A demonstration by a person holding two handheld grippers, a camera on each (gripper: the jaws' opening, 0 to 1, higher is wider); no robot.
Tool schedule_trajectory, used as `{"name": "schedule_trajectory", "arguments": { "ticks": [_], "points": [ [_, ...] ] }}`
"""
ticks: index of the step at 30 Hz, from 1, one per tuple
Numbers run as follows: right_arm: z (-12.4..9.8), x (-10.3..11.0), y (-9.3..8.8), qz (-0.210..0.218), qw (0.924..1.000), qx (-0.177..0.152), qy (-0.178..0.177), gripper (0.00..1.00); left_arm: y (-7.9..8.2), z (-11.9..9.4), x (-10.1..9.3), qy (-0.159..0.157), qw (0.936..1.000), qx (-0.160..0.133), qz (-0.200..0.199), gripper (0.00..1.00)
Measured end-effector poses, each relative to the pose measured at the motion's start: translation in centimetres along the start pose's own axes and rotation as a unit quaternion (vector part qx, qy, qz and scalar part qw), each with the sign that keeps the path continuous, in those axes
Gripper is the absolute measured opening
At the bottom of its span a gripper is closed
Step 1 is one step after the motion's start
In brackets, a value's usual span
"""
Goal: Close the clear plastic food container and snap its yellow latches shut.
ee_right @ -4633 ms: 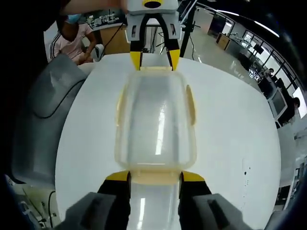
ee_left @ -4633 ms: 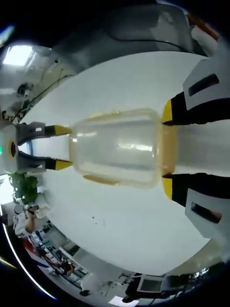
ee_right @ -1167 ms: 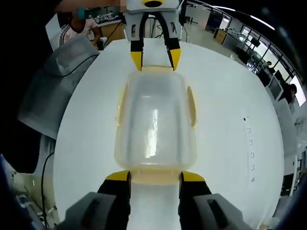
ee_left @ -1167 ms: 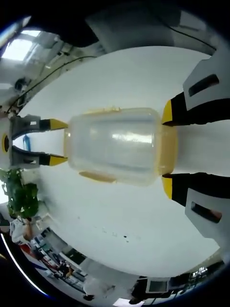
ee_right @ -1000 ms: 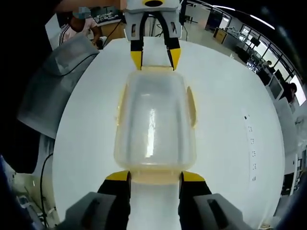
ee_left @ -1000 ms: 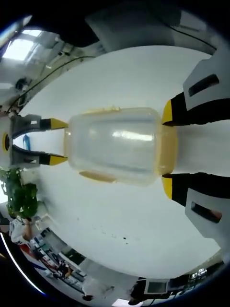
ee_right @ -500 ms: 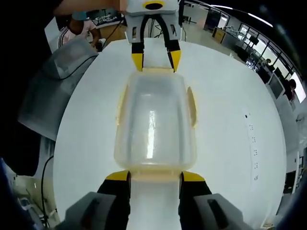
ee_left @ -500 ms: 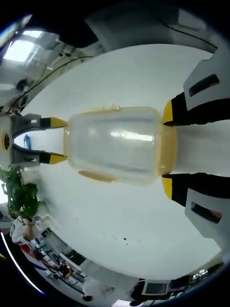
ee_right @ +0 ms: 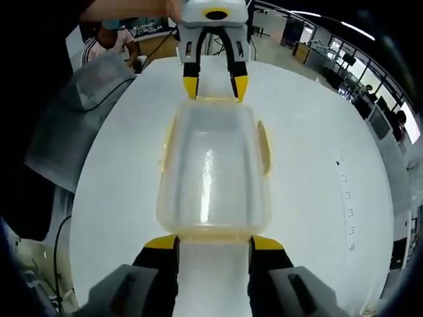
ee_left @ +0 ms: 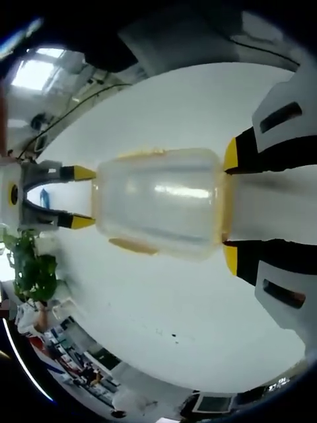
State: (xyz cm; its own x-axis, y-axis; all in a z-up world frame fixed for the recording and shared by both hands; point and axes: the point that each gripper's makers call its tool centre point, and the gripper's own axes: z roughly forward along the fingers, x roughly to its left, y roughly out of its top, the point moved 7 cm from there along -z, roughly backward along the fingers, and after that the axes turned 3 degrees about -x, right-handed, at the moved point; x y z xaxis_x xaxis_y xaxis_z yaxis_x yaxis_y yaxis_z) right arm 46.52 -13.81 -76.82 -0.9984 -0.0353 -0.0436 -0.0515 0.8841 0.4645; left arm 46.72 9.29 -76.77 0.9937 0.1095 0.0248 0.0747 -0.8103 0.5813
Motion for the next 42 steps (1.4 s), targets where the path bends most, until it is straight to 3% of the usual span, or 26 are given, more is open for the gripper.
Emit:
{"name": "schedule_trajectory", "arguments": {
  "ticks": [2,8,12,15,18,22,28,42],
  "points": [
    [0.0,0.0,-0.1,0.009,0.9999,-0.006,0.003,0.53,-0.6,0.0,0.1,-0.004,0.9997,-0.012,-0.023,0.42],
    [-0.8,0.0,0.1,0.017,0.9995,-0.024,0.007,0.52,-2.0,-0.5,-0.5,0.003,0.9996,-0.008,-0.027,0.41],
    [-1.8,0.2,1.2,0.036,0.9973,-0.064,0.002,0.44,-1.8,-1.6,-0.7,0.011,0.9944,-0.065,-0.082,0.41],
    [-2.1,0.3,1.5,0.037,0.9966,-0.073,0.001,0.43,-2.2,-2.4,-0.6,0.021,0.9926,-0.076,-0.092,0.38],
    [-2.2,0.5,1.9,0.044,0.9947,-0.093,0.0,0.41,-1.1,-3.5,-0.6,0.036,0.9858,-0.123,-0.108,0.35],
    [-2.0,0.7,2.2,0.051,0.9929,-0.108,0.002,0.31,0.0,-4.1,-0.6,0.042,0.9791,-0.161,-0.117,0.33],
    [-1.8,0.6,2.5,0.049,0.9931,-0.106,0.0,0.29,0.5,-3.5,-0.7,0.044,0.9815,-0.151,-0.11,0.32],
    [-1.1,-0.4,4.0,0.037,0.9923,-0.118,0.006,0.25,4.5,0.3,-1.2,0.009,0.9869,-0.15,-0.058,0.3]
  ]
}}
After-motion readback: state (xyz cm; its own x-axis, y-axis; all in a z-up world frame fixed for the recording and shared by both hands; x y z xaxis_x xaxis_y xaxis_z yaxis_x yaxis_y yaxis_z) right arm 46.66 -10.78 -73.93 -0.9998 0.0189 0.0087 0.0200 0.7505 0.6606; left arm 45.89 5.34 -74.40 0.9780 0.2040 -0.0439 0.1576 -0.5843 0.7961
